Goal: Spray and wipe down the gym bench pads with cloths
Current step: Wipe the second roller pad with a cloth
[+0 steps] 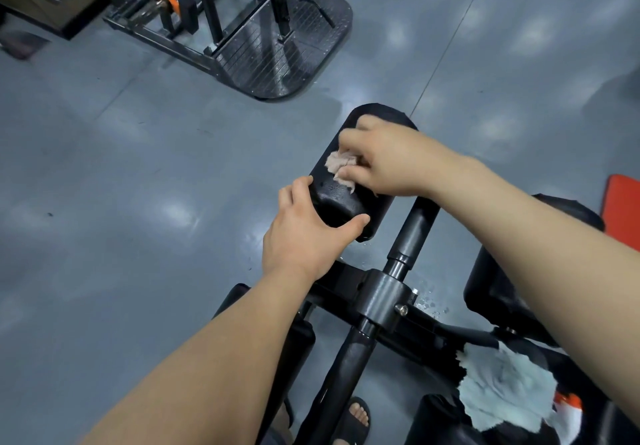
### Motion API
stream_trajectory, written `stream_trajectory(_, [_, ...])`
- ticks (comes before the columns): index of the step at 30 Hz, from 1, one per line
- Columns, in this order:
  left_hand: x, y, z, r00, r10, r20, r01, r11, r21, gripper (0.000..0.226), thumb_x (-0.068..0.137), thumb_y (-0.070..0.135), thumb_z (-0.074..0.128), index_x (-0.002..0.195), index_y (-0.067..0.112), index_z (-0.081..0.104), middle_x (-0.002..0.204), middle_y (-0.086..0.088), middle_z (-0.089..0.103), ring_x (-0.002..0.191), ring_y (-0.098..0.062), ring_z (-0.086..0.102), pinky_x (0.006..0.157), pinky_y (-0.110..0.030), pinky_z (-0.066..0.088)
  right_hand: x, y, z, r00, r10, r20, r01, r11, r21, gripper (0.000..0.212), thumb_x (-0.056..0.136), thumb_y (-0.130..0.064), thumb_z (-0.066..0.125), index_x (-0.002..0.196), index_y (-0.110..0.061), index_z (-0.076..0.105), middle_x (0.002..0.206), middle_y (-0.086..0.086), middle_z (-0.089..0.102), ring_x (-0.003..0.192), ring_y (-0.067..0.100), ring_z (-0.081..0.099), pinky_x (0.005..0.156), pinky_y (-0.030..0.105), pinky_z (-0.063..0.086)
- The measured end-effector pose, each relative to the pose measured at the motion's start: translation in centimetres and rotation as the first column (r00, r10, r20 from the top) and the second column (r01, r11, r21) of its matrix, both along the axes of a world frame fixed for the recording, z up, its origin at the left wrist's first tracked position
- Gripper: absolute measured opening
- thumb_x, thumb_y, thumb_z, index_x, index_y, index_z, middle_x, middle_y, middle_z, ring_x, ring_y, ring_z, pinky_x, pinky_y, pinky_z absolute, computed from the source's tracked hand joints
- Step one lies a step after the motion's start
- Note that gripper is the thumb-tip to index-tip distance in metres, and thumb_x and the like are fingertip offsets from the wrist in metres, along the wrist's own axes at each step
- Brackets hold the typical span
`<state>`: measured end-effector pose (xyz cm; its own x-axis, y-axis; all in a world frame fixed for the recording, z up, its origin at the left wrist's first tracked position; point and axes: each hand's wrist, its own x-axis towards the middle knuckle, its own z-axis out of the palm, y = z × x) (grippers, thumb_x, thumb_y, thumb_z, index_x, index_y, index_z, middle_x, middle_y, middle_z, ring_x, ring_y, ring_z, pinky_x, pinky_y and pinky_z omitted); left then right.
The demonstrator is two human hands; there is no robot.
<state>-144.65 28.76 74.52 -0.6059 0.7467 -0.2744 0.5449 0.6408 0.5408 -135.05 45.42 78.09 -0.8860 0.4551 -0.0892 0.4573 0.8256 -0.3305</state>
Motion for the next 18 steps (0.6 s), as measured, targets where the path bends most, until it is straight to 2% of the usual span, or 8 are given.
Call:
stream_trajectory(2, [0.0, 0.0, 0.0, 1.0, 0.006, 0.0, -0.006, 1.0, 0.012, 0.096, 0.063, 0.083, 0.067, 0.14, 0.038, 0.03, 0.142, 0.017, 0.037, 0.112, -0.016, 0.058, 0.093, -0.046, 0.052, 0.4, 2.5, -0.1, 0.99, -0.138, -0.001, 0.138, 0.99, 0.029, 0.032, 0.095, -0.037, 0.063, 0.12, -0.017, 0.058, 0.114, 0.011, 0.049, 0.1, 0.034, 0.058, 0.083, 0.037, 0.045])
stream_trajectory(5, [0.0, 0.0, 0.0, 1.0, 0.006, 0.009, -0.006, 1.0, 0.018, 0.096, 0.063, 0.083, 0.067, 0.14, 0.039, 0.029, 0.141, 0.018, 0.037, 0.112, -0.014, 0.058, 0.094, -0.046, 0.052, 1.2, 5.7, -0.3, 0.927, -0.376, 0.013, 0.375, 0.926, 0.048, 0.036, 0.096, -0.032, 0.062, 0.125, -0.012, 0.056, 0.123, 0.02, 0.049, 0.108, 0.041, 0.057, 0.089, 0.039, 0.044])
stream_trajectory(7, [0.0, 0.0, -0.1, 1.0, 0.007, 0.009, -0.007, 1.0, 0.016, 0.096, 0.063, 0.084, 0.067, 0.139, 0.04, 0.029, 0.14, 0.018, 0.037, 0.111, -0.014, 0.058, 0.094, -0.046, 0.052, 1.2, 5.6, -0.4, 0.91, -0.413, 0.031, 0.409, 0.908, 0.089, 0.035, 0.096, -0.033, 0.062, 0.121, -0.01, 0.057, 0.121, 0.021, 0.052, 0.109, 0.042, 0.057, 0.088, 0.041, 0.045])
stream_trajectory(11, [0.0, 0.0, -0.1, 1.0, 0.005, 0.0, -0.005, 1.0, 0.011, 0.095, 0.063, 0.084, 0.067, 0.139, 0.039, 0.029, 0.14, 0.017, 0.037, 0.111, -0.015, 0.058, 0.093, -0.045, 0.052, 0.1, 1.3, 0.3, 0.977, -0.211, 0.027, 0.207, 0.972, 0.106, 0.026, 0.092, -0.033, 0.062, 0.107, -0.012, 0.059, 0.108, 0.012, 0.057, 0.099, 0.037, 0.06, 0.074, 0.034, 0.038])
stream_trajectory(13, [0.0, 0.0, -0.1, 1.0, 0.002, 0.0, -0.002, 1.0, 0.008, 0.095, 0.064, 0.084, 0.067, 0.139, 0.038, 0.03, 0.139, 0.017, 0.038, 0.11, -0.015, 0.058, 0.091, -0.045, 0.052, -0.2, -1.1, 0.8, 0.997, -0.065, 0.038, 0.062, 0.995, 0.076, 0.021, 0.091, -0.037, 0.063, 0.095, -0.019, 0.051, 0.097, 0.002, 0.051, 0.089, 0.028, 0.058, 0.069, 0.032, 0.036])
stream_trajectory(15, [0.0, 0.0, -0.1, 1.0, 0.006, 0.013, -0.006, 1.0, 0.014, 0.094, 0.063, 0.084, 0.067, 0.138, 0.039, 0.031, 0.136, 0.016, 0.039, 0.106, -0.014, 0.058, 0.088, -0.044, 0.052, -0.3, -2.6, 1.0, 0.996, 0.047, 0.075, -0.049, 0.998, 0.029, 0.024, 0.092, -0.041, 0.063, 0.093, -0.024, 0.046, 0.093, -0.005, 0.044, 0.08, 0.021, 0.05, 0.065, 0.032, 0.035])
stream_trajectory(18, [0.0, 0.0, 0.0, 1.0, 0.003, 0.007, -0.003, 1.0, 0.018, 0.093, 0.064, 0.082, 0.068, 0.138, 0.039, 0.032, 0.135, 0.017, 0.039, 0.105, -0.013, 0.057, 0.087, -0.042, 0.052, 0.1, -1.5, 1.0, 0.994, -0.031, 0.106, 0.026, 0.999, 0.044, 0.029, 0.092, -0.048, 0.061, 0.108, -0.024, 0.054, 0.097, -0.006, 0.043, 0.085, 0.022, 0.052, 0.066, 0.034, 0.042])
